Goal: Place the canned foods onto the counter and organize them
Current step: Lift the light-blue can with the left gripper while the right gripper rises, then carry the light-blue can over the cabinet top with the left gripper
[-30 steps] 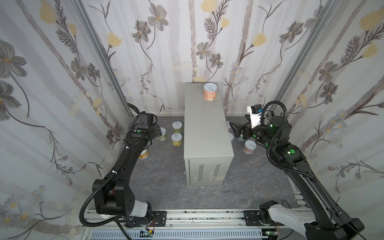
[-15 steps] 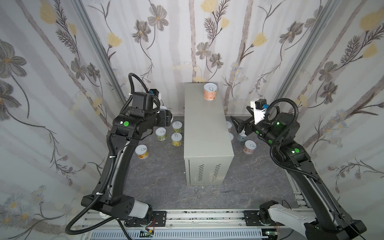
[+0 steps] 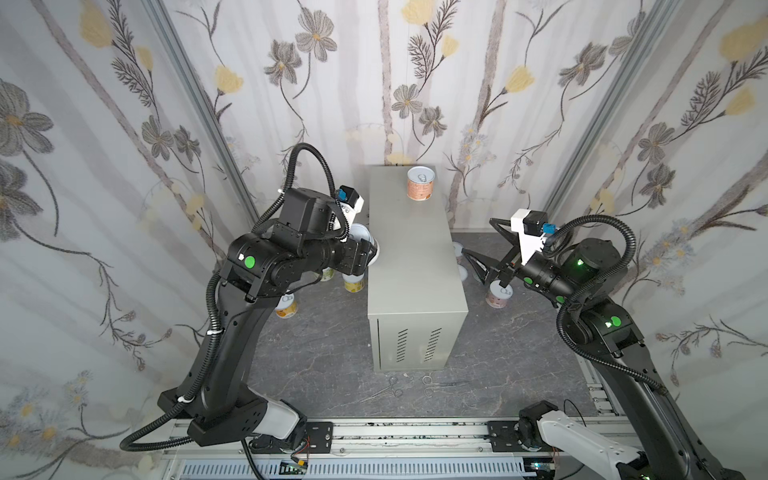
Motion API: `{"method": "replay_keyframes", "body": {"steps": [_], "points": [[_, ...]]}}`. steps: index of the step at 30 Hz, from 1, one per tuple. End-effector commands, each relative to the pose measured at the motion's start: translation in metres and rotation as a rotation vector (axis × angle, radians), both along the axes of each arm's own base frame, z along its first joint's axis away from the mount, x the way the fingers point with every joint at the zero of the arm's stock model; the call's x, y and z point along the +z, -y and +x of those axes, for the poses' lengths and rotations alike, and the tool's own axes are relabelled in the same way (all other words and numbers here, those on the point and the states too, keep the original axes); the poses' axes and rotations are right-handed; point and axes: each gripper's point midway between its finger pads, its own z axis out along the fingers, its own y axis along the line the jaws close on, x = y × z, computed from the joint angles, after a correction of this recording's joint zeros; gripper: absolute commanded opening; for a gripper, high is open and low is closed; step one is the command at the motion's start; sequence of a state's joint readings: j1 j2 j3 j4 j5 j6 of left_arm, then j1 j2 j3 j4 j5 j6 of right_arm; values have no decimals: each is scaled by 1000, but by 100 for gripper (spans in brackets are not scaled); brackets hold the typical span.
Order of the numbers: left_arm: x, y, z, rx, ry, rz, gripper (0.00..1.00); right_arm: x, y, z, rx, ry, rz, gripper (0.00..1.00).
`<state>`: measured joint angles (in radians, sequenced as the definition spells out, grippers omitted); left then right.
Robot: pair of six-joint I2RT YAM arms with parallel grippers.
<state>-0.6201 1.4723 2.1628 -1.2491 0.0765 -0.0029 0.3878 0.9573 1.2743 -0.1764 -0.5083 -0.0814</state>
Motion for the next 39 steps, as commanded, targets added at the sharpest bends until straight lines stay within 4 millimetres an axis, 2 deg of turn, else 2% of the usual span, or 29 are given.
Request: {"method": "replay_keyframes", "body": {"steps": [1,9,14,21,31,39], "points": [[6,16,-1,-44,40,18,62,1,-12,-28,134,37,-3,100],[-3,58,-11,-149,27,56,60,-6,-25,-54,242,31,2,100],[-9,73,-14,-169,17,76,61,-9,-29,-63,258,40,9,100],[-16,78,-13,-180,6,88,64,-6,-35,-70,288,47,29,100],[-25,84,-10,-185,-13,105,67,-9,-37,-67,279,40,22,100],[-28,85,-8,-183,-20,113,75,-13,-36,-64,262,38,15,100]]}}
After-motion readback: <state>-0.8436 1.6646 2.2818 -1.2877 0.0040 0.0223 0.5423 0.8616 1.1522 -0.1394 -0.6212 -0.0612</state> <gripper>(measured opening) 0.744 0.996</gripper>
